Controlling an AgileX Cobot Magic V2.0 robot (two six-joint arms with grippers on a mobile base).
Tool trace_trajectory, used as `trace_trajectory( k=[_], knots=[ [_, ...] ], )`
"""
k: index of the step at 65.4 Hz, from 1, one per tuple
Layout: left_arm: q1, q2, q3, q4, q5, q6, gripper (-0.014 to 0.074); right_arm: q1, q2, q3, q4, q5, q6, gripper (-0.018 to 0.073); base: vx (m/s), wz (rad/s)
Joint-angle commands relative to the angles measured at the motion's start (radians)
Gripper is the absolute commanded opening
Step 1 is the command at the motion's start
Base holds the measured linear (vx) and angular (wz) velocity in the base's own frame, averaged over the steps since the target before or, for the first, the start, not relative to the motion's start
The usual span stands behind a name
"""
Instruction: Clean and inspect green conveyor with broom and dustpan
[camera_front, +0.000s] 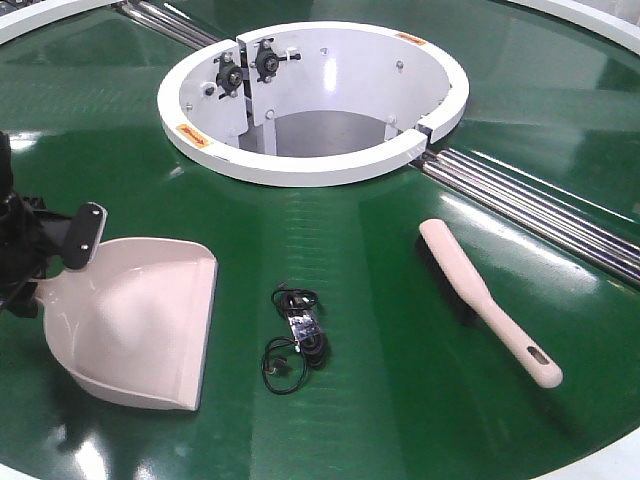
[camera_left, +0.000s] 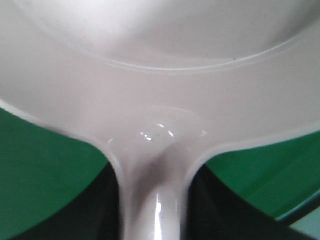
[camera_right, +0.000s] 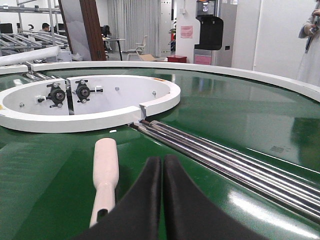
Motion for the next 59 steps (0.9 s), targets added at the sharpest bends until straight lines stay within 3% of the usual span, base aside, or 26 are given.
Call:
trace_trajectory(
  k=[1, 23, 59],
  knots=[
    [-0.003, -0.076, -0.031, 0.002, 0.003, -0.003, -0.0008, -0.006, -0.011, 0.003, -0.009, -0.078, 0.0, -0.0009, 0.0, 0.0],
    [-0.071, -0.085, -0.031, -0.004, 0.002, -0.041, -0.0008, -0.006, -0.011, 0.003, -0.009, -0.078, 0.0, -0.0009, 0.0, 0.0],
    [-0.121, -0.033, -0.031, -0.005, 0.012, -0.053, -0.0008, -0.006, -0.011, 0.003, -0.009, -0.078, 0.0, -0.0009, 0.0, 0.0]
  ],
)
